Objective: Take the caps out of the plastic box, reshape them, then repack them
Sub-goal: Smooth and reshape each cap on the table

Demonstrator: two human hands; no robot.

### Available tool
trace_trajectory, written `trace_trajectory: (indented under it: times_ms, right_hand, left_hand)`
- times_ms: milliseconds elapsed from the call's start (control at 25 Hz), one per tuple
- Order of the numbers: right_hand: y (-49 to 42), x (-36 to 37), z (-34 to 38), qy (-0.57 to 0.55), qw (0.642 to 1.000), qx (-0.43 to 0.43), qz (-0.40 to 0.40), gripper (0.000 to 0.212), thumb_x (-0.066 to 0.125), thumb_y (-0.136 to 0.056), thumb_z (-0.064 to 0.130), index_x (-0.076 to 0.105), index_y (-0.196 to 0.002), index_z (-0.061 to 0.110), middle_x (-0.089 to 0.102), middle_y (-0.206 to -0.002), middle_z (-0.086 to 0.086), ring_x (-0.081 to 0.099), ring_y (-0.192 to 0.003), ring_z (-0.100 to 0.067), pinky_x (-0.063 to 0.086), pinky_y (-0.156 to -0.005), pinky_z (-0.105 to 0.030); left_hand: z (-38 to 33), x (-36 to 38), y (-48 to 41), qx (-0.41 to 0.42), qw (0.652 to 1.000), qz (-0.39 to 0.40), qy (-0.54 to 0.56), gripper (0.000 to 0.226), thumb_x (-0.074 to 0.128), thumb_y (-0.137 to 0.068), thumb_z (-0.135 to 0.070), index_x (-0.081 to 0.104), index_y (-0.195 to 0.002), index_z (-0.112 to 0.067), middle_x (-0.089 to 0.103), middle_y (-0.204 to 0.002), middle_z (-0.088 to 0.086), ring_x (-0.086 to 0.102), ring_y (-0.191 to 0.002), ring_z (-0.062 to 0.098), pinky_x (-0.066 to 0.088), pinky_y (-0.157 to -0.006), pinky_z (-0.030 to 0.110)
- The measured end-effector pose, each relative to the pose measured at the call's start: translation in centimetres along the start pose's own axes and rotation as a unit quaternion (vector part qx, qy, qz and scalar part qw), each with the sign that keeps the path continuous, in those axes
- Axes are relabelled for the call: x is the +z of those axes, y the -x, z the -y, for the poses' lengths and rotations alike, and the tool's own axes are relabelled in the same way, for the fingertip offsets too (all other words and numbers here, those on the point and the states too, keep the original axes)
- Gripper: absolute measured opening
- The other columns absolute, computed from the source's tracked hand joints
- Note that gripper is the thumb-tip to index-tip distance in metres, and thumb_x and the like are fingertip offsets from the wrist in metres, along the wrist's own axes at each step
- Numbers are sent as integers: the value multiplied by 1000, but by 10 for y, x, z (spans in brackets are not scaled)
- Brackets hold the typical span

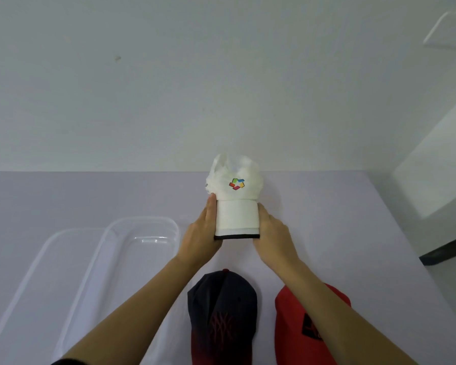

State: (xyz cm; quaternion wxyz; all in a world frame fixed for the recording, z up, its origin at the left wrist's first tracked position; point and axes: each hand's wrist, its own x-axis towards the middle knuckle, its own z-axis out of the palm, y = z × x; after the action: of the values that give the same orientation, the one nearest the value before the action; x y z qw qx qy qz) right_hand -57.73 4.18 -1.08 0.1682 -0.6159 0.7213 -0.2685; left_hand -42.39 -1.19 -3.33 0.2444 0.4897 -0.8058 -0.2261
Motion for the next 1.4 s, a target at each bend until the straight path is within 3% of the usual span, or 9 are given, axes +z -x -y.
trace_trajectory:
  times_ms: [160,400,520,640,800,920,1080,1280,1400]
  right_hand:
    - [7,-1,0,-63,998,3,-13,59,48,-91,15,21,-143,22,50,-129,3,55,-105,-16,50,-87,-34]
    - [23,3,19,-329,944,22,21,57,46,-96,16,15,-138,41,37,-116,42,41,-102,30,35,-82,4]
    - [23,-6,4,-282,959,-10,26,63,46,-95,19,10,-138,47,36,-125,40,43,-111,20,35,-91,-4]
    - [30,-13,-30,-150,988,-32,4,76,46,-94,18,-8,-141,43,20,-149,18,39,-126,-3,34,-104,-23]
    - [46,-4,-53,-24,990,-124,-55,93,51,-83,14,-14,-145,36,-9,-157,10,39,-133,-37,53,-87,-39]
    - [50,3,-47,6,987,-143,-79,96,59,-84,6,-7,-146,38,-9,-157,6,22,-140,-38,55,-82,-43]
    - [48,5,-37,23,984,-143,-105,94,58,-86,9,-8,-146,38,2,-157,-5,17,-141,-35,52,-89,-46]
    - [45,-3,-37,17,990,-128,-56,95,56,-89,34,-24,-137,49,-16,-155,-4,11,-139,-10,17,-113,-34]
    - [36,-6,-38,-181,977,78,-84,80,46,-92,41,-19,-140,44,-13,-157,4,-2,-140,-2,11,-116,-31]
  left_hand:
    - [-9,-2,11,18,999,29,42,82,40,-84,-17,-12,-147,-21,19,-158,10,54,-115,32,46,-85,31]
    - [-47,4,24,-45,948,-17,314,71,35,-87,-24,5,-150,-31,41,-146,-10,45,-127,4,37,-101,10]
    - [-35,-7,28,12,978,37,207,84,44,-84,-18,-8,-148,-35,26,-153,-14,41,-128,5,37,-97,11]
    - [-12,-24,22,59,978,185,76,103,50,-75,-8,-23,-142,-37,-17,-157,-12,11,-145,12,28,-113,29]
    - [-19,-48,-2,19,988,42,145,70,45,-93,-34,1,-148,-33,0,-152,-21,4,-141,-1,10,-117,30]
    - [-35,-57,-21,-9,987,94,126,66,43,-93,-51,17,-149,-29,21,-154,-14,21,-142,7,20,-113,30]
    - [-52,-57,-27,-9,984,124,131,40,47,-91,-51,61,-107,-17,71,-95,-1,62,-85,13,45,-72,21]
    - [-69,-58,-24,33,992,2,118,45,53,-92,-39,53,-60,-6,50,-51,-4,42,-47,9,32,-47,15]
    - [-76,-71,-24,-19,977,-7,211,48,54,-92,-37,52,-50,-15,51,-45,-10,46,-42,2,36,-45,14]
